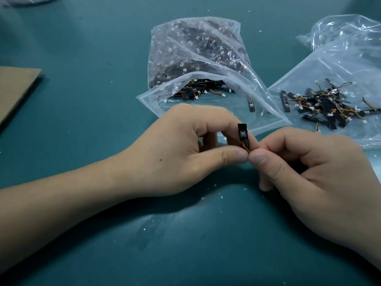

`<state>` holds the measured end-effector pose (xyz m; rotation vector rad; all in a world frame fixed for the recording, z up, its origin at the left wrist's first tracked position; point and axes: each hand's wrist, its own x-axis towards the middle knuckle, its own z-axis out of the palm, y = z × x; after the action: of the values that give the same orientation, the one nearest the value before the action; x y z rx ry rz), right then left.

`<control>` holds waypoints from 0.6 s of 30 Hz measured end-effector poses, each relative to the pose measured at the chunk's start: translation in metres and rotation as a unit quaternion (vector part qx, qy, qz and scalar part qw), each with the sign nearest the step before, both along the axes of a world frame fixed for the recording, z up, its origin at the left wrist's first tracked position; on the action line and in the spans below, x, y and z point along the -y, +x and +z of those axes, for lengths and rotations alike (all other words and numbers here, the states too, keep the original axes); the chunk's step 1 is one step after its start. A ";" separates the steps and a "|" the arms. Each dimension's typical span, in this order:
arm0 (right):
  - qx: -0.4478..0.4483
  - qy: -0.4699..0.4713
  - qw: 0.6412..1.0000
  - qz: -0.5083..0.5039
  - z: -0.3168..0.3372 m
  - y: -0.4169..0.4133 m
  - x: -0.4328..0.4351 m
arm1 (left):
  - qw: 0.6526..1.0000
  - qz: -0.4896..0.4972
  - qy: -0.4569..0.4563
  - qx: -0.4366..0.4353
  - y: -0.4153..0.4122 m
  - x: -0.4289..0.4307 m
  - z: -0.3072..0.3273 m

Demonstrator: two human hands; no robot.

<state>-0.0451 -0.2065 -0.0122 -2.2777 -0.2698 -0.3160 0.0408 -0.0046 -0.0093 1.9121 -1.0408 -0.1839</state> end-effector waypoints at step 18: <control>0.044 0.003 0.997 -0.071 0.002 -0.003 -0.004 | 0.997 0.027 0.078 0.002 -0.008 0.003 0.000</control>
<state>-0.0484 -0.2023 -0.0104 -2.2855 -0.1523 -0.4894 0.0329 -0.0080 -0.0097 2.0803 -1.0004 -0.2376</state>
